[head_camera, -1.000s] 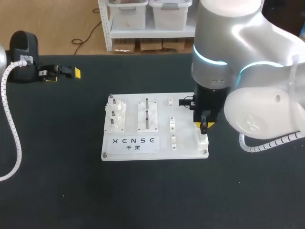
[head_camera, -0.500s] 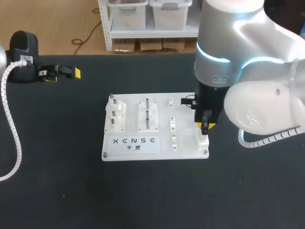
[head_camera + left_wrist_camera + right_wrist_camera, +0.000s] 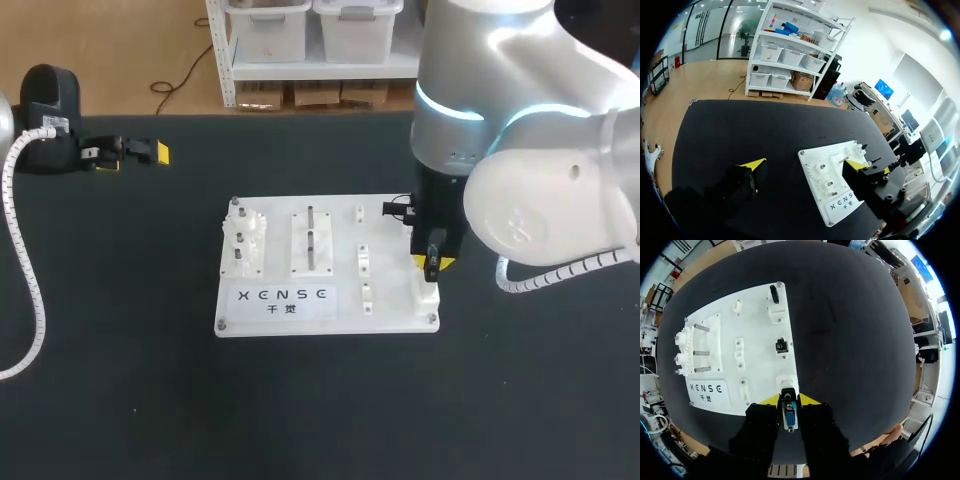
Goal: Insert the USB connector, Ethernet cable, and multi-pin plug into their matching sockets one by one.
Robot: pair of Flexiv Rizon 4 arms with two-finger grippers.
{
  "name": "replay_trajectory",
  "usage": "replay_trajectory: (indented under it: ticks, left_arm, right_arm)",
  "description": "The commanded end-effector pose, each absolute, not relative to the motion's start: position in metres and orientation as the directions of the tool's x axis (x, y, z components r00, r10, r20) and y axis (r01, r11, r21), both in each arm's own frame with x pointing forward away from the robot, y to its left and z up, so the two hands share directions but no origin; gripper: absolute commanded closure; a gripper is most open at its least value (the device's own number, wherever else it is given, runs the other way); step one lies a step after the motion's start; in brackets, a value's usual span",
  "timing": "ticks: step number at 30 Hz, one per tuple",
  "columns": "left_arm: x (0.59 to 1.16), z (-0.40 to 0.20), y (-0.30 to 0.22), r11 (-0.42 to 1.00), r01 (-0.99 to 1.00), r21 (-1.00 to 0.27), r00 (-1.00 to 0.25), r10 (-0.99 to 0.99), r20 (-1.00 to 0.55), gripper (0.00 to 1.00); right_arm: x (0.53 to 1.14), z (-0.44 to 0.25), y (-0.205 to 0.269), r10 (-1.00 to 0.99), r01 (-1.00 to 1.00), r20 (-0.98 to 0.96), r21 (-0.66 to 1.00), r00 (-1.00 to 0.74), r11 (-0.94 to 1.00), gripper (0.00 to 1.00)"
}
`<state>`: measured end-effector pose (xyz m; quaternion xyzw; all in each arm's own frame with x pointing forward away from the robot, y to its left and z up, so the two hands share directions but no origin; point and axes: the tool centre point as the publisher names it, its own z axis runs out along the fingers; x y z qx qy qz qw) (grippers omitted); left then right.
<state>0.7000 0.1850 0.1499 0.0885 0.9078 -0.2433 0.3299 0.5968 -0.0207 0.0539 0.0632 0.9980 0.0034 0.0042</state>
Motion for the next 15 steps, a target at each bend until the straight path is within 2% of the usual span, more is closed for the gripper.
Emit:
replay_trajectory:
  ticks: [1,15]
  left_arm:
    - [0.7,0.15,0.185,0.866,0.321,-0.383,-0.767,0.0,-0.642,0.0]
    - [0.7,0.15,0.185,0.866,0.321,-0.383,-0.767,0.0,-0.642,0.0]
  right_arm:
    - [0.5915,0.0376,-0.0233,0.12,0.121,-0.03,-0.017,-0.992,0.993,1.0]
    - [0.5914,0.0421,-0.0231,0.11,0.111,-0.052,-0.017,-0.993,0.994,1.0]
